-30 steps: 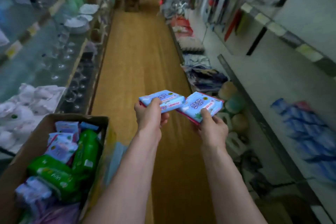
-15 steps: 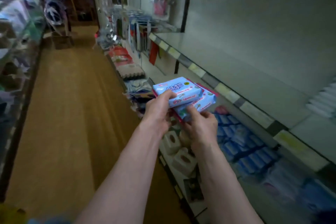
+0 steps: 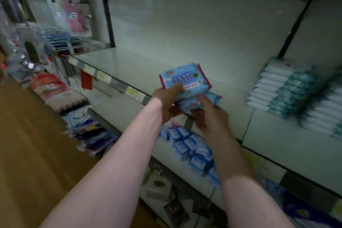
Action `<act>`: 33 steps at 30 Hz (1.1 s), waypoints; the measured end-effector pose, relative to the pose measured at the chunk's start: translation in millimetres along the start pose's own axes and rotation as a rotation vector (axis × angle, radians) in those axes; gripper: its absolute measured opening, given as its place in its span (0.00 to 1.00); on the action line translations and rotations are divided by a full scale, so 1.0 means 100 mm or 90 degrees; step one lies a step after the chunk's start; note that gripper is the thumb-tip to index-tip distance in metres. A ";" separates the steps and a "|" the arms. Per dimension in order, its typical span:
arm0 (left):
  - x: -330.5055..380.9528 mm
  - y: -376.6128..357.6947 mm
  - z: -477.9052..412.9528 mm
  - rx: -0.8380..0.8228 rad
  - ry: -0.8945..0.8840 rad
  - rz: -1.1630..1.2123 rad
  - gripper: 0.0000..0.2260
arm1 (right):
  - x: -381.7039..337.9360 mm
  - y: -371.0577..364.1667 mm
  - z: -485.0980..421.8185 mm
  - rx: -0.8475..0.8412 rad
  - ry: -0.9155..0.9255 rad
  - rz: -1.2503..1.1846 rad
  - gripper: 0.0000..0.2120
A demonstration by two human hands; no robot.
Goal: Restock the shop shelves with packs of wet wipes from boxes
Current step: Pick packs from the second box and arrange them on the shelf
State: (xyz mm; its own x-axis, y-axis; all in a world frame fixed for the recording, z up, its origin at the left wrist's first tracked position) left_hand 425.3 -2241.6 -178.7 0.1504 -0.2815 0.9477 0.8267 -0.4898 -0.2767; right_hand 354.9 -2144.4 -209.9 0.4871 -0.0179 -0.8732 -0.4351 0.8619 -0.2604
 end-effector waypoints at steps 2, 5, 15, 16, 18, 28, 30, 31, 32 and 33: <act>0.02 -0.13 -0.23 -0.070 -0.003 -0.039 0.02 | -0.11 0.06 -0.19 0.042 -0.006 -0.013 0.11; 0.00 -0.29 -0.56 -0.139 0.008 -0.098 0.05 | -0.28 0.14 -0.39 0.091 0.015 0.005 0.05; -0.32 -0.80 -1.34 -0.259 0.010 -0.146 0.07 | -0.36 0.47 -0.92 0.265 0.134 0.215 0.14; -0.35 -0.84 -1.39 -0.268 0.012 -0.138 0.09 | -0.37 0.48 -0.95 0.272 0.147 0.254 0.15; -0.40 -0.93 -1.47 -0.284 -0.013 -0.134 0.12 | -0.39 0.51 -1.04 0.302 0.156 0.337 0.15; -0.50 -1.17 -1.83 -0.340 -0.180 -0.032 0.21 | -0.62 0.56 -1.49 0.413 0.233 0.676 0.16; -0.55 -1.17 -1.89 -0.329 -0.218 -0.025 0.20 | -0.62 0.57 -1.56 0.431 0.247 0.693 0.16; -0.56 -1.16 -1.91 -0.321 -0.231 -0.022 0.18 | -0.61 0.57 -1.58 0.435 0.257 0.699 0.16; -0.56 -1.16 -1.92 -0.313 -0.241 -0.023 0.16 | -0.61 0.58 -1.60 0.436 0.265 0.702 0.16; -0.56 -1.16 -1.93 -0.305 -0.244 -0.031 0.15 | -0.60 0.58 -1.62 0.437 0.269 0.705 0.16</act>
State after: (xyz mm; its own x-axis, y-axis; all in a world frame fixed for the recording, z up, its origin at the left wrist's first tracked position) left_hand 216.7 -2328.6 -230.6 0.3764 0.0243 0.9261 0.5150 -0.8365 -0.1874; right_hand 177.9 -2175.3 -239.0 -0.1865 0.7935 -0.5793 0.0777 0.5997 0.7965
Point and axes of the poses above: each hand's wrist, its own z-axis away from the middle knuckle, its own y-axis out of the back of the hand, x = y × z, the point moved 3 cm from there along -z, towards the middle knuckle, and after that the axes turned 11 degrees about -y, right-handed, at the moved point
